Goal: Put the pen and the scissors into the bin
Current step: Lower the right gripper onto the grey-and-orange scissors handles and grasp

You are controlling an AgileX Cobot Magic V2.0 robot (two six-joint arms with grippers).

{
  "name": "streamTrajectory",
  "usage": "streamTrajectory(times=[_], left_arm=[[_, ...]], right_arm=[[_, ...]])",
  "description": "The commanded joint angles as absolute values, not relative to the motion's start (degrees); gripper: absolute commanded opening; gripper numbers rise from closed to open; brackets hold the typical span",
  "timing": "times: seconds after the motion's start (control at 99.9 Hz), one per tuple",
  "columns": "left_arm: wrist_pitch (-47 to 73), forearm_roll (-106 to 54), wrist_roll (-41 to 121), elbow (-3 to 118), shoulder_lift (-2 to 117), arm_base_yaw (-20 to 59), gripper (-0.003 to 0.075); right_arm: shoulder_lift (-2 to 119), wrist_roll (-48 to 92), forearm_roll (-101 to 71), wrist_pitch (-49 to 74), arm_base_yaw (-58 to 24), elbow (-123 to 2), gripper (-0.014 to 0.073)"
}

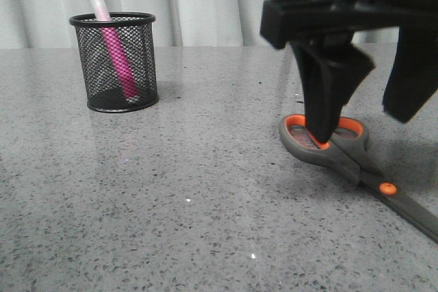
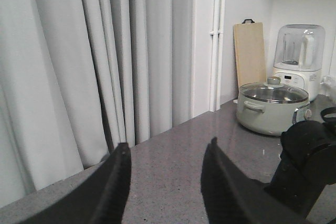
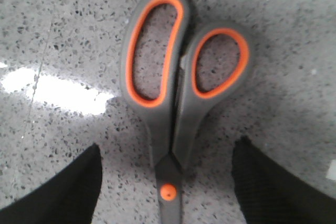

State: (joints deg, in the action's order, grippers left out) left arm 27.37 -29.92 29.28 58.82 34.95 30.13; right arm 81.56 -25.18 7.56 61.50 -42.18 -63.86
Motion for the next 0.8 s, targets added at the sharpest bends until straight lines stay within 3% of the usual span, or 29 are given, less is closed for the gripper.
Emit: streamTrajectory(times=[0.0,0.55,0.65,0.791], left_arm=[[24.5,-30.8,29.3,60.4,35.2,30.6,0.0282],[29.1,-31.2,29.3,60.4,35.2,30.6,0.0282],[29.2,-31.3,29.3,60.4,35.2,30.6,0.0282],[28.8,-31.3,29.3,60.4,35.2,30.6,0.0282]], right_arm=[[81.2,-25.2,7.0,58.7,-41.7,-64.7,0.0474],[85.7,-24.4,6.3,55.9,-38.1,-61.8,0.0468],[85.7,-22.5,4.7,55.2,-37.0,-61.2,0.0394],[86.1,-22.5,4.4,55.2,-36.9,-60.2,0.018]])
